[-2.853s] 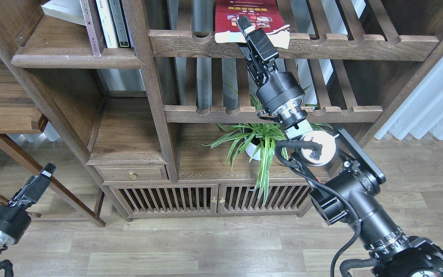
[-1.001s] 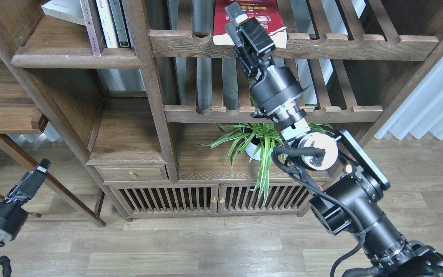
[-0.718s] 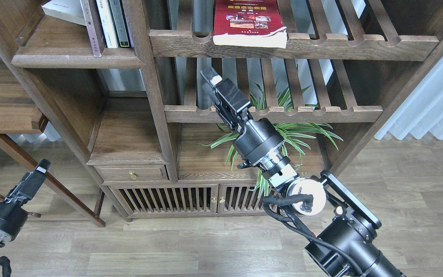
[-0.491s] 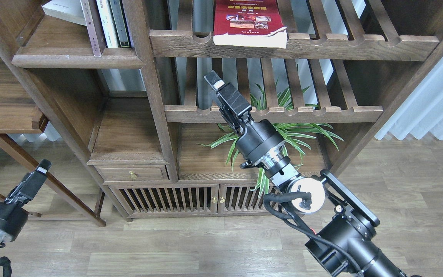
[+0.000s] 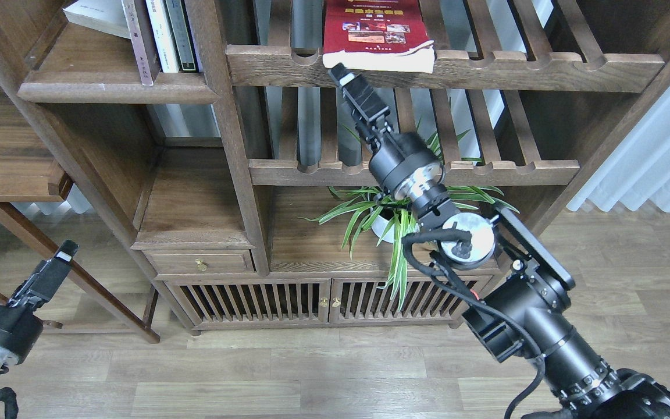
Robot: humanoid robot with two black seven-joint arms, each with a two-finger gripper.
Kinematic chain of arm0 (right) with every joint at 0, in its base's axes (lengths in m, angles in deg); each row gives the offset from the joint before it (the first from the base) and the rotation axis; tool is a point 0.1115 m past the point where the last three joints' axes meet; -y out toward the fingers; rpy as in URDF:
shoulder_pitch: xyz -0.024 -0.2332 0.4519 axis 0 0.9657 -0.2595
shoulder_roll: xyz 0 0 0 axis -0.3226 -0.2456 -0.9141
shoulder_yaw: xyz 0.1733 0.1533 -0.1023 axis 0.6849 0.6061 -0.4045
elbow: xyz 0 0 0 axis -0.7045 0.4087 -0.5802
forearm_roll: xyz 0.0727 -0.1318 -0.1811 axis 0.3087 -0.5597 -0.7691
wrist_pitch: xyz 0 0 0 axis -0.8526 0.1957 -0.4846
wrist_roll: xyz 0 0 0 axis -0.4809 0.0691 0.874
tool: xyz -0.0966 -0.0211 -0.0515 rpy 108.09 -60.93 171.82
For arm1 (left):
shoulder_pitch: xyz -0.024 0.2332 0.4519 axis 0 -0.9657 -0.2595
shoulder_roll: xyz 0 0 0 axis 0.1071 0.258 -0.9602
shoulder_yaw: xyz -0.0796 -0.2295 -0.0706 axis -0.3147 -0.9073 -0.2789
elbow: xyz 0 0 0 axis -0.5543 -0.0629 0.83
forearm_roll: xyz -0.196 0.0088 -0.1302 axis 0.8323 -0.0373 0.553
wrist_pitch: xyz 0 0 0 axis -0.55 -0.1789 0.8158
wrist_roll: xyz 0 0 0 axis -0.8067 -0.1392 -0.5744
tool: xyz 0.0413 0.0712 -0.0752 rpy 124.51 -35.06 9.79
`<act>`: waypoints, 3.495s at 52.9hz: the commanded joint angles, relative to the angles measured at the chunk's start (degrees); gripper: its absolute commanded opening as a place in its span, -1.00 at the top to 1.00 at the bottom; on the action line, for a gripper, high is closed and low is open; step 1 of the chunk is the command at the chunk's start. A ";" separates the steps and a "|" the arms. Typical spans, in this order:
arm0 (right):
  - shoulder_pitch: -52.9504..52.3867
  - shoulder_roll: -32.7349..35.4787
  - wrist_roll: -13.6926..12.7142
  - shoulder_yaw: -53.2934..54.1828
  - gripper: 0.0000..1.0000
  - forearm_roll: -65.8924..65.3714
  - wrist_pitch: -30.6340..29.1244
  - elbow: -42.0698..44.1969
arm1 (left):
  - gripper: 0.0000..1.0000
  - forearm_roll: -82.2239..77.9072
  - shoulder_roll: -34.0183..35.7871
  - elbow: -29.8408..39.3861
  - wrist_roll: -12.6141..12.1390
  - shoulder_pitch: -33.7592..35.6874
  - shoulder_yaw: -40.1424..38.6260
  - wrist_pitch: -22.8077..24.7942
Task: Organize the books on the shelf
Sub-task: 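Grasp the bottom edge of the red book with the right gripper, then pull the red book off the top shelf down toward the robot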
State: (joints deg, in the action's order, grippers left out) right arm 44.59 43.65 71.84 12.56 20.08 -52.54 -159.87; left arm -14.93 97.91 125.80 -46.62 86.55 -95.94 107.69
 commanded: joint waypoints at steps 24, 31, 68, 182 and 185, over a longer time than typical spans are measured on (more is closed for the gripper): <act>-2.76 0.00 -0.13 3.21 -0.76 0.12 3.50 0.81 | -0.98 -0.04 0.00 -0.01 0.00 0.11 0.25 0.00; -3.73 0.00 -0.04 4.80 -0.76 0.21 5.17 0.89 | -0.98 -0.04 0.00 -0.01 -0.09 0.11 0.25 0.00; -7.24 0.00 -0.04 9.98 0.03 8.03 15.45 0.19 | -0.98 -0.48 0.00 -0.01 -0.09 0.37 0.07 0.00; 36.79 4.92 -6.28 -12.78 0.89 16.12 -34.70 -14.22 | -1.00 9.19 -5.45 -6.51 0.44 -0.15 0.77 0.00; 36.26 7.46 -6.46 -12.78 0.88 16.12 -34.70 -13.08 | -1.00 10.94 -5.80 -6.25 0.61 -0.15 1.91 0.00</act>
State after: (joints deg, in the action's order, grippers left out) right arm 81.33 47.38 65.86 -0.21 36.42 -87.26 -174.91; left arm -6.75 93.04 119.24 -46.06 86.58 -95.62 107.69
